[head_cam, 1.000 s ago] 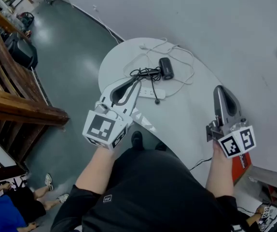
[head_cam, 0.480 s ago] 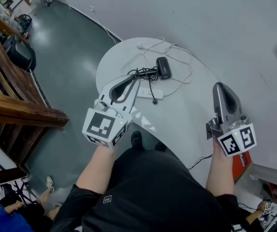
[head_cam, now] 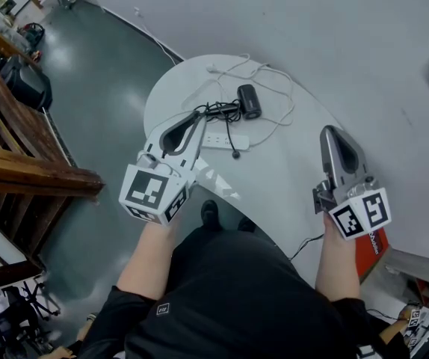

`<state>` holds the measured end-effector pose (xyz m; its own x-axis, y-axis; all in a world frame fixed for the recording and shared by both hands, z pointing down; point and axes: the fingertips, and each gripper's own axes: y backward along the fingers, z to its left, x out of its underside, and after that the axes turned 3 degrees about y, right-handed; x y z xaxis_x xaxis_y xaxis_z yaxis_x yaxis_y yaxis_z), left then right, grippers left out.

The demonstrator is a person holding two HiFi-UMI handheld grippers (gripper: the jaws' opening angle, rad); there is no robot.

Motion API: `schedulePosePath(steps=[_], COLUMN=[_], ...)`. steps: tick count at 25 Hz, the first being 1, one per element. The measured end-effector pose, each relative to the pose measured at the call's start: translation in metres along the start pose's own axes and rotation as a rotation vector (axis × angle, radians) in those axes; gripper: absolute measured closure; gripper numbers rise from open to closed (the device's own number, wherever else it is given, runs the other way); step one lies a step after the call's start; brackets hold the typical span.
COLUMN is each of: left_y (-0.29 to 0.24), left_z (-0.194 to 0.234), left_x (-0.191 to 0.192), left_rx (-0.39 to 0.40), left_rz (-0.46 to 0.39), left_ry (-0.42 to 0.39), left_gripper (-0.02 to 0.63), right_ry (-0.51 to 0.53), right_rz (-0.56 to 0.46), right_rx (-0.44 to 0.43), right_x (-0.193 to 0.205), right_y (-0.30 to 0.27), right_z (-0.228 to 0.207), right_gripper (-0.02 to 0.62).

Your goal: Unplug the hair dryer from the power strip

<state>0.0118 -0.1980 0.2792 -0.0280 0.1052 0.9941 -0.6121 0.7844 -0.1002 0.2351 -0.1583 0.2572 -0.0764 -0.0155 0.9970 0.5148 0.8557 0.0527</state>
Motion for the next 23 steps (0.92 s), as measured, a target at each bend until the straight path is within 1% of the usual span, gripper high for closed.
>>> schedulePosePath(steps=[9, 13, 16, 20, 23], left_y=[0.0, -0.001, -0.002, -0.001, -0.001], left_z=[0.0, -0.003, -0.008, -0.008, -0.009], left_x=[-0.003, -0.005, -0.004, -0.007, -0.003], left_rx=[-0.001, -0.013, 0.004, 0.001, 0.018], left_rz=[-0.001, 0.016, 0.011, 0.01, 0.0], left_ry=[-0.011, -0.017, -0.037, -0.032, -0.045], left_gripper=[0.565, 0.566, 0.566, 0.566, 0.566], right_ry=[0.01, 0.014, 0.016, 0.015, 0.013], right_rz=[0.002, 0.002, 0.002, 0.001, -0.001], right_rx=[0.014, 0.016, 0.016, 0.017, 0.015], right_x=[-0.001, -0.001, -0.002, -0.003, -0.004], right_y=[0.003, 0.003, 0.004, 0.004, 0.005], right_z=[-0.002, -0.002, -0.001, 0.0, 0.0], right_gripper=[0.561, 0.561, 0.561, 0.561, 0.561])
